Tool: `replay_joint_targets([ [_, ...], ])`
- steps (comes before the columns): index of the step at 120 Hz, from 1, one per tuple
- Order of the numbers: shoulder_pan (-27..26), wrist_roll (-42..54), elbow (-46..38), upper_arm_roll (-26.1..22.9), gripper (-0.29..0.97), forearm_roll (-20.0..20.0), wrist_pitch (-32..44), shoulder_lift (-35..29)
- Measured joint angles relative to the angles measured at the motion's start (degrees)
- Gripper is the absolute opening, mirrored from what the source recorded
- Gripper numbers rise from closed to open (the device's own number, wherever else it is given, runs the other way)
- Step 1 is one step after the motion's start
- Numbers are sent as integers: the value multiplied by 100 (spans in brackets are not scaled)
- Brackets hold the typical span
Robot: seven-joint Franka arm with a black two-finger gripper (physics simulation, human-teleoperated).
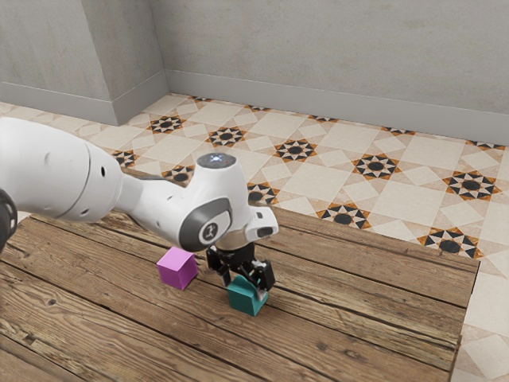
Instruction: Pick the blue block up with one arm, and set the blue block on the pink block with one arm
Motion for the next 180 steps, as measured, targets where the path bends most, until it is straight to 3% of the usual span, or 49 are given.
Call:
replay_joint_targets([
  [48, -6, 12, 0, 0, 45, -144, 59, 28],
  [94, 8, 22, -82, 45, 37, -114, -14, -491],
  [128, 52, 21, -177, 517, 34, 50, -350, -1060],
  [180, 28, 281, -267, 1242, 34, 322, -788, -1415],
])
